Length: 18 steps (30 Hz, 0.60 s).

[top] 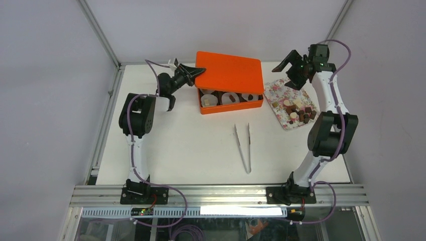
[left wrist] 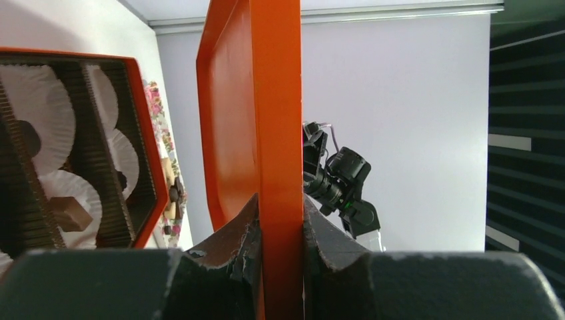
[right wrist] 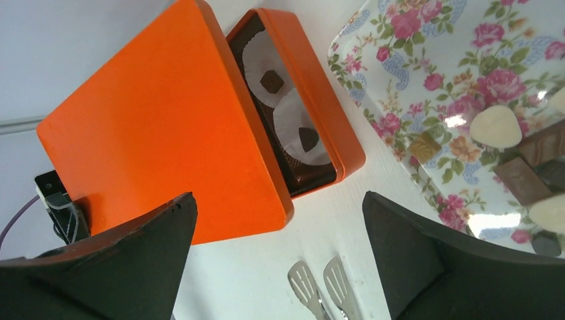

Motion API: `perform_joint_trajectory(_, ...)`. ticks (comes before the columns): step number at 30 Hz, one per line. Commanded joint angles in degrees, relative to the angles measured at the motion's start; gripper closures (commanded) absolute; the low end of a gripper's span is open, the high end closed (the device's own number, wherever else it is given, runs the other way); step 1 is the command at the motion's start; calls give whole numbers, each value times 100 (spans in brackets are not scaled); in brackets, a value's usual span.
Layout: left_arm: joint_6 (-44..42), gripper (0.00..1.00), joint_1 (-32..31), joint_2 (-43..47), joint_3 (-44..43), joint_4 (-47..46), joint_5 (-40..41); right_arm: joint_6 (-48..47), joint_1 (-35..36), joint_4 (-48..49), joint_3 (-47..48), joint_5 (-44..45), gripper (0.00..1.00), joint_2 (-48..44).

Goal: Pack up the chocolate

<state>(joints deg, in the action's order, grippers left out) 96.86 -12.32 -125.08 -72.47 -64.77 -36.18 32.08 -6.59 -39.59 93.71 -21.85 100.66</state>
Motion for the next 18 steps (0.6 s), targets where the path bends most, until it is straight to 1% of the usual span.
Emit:
perform_joint_trajectory(1,248,100,-136,-209,-311,-1252,220,-124,107,-25,649,236,1,459)
perform_joint_trajectory(8,184,100,-191,-452,-299,-1194,235,-209,255,-298,1445,432,1,1237)
perform_joint_trajectory(18,-152,100,-192,-451,42,-976,292,-543,483,-539,1983,474,1,1961)
